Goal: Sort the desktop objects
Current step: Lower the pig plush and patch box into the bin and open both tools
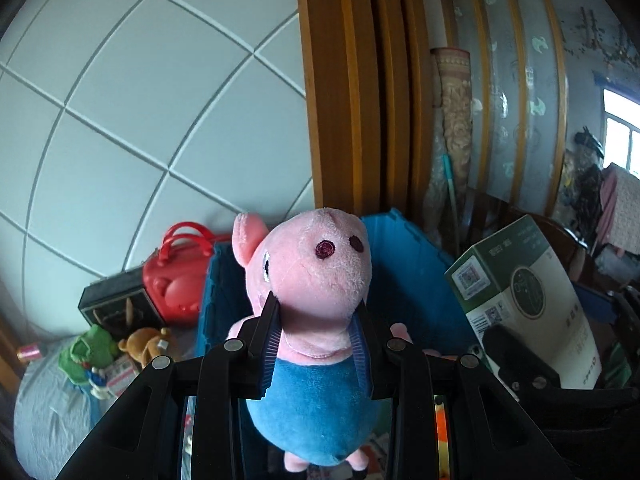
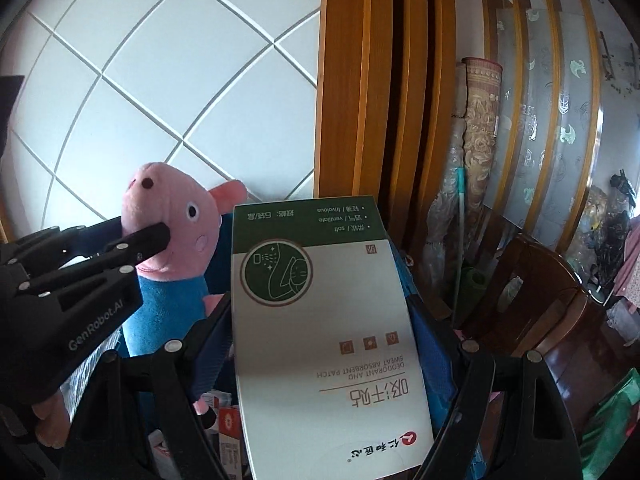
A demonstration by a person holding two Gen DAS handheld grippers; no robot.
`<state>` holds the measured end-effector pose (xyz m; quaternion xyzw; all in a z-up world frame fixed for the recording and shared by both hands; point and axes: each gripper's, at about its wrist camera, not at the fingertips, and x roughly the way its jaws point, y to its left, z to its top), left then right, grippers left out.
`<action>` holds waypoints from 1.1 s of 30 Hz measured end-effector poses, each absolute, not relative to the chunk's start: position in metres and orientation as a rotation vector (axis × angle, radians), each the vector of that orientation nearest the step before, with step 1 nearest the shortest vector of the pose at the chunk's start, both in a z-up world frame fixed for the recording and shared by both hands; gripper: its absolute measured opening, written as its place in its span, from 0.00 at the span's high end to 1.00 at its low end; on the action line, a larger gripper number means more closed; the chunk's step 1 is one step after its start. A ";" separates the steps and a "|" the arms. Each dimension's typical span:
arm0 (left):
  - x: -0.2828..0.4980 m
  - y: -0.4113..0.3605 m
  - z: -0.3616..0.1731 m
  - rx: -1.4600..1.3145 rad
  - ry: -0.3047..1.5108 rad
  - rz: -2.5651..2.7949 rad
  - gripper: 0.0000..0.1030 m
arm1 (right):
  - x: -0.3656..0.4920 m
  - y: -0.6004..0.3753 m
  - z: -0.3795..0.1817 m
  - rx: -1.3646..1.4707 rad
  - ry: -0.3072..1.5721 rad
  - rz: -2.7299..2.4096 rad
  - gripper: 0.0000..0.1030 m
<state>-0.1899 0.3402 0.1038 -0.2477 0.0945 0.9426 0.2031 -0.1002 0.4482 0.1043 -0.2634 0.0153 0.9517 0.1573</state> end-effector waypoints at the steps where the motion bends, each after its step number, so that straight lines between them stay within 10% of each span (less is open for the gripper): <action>1: -0.191 0.342 0.099 -0.705 0.268 2.634 0.70 | -0.100 0.452 0.101 -0.761 0.044 2.726 0.20; 11: -0.186 0.342 0.075 -0.793 0.287 2.662 0.64 | -0.108 0.463 0.079 -0.828 0.030 2.767 0.20; 18: -0.185 0.335 0.075 -0.776 0.303 2.720 0.31 | -0.116 0.462 0.079 -0.818 0.019 2.771 0.20; 33: -0.187 0.317 0.066 -0.818 0.278 2.711 0.30 | -0.116 0.462 0.085 -0.786 0.031 2.760 0.12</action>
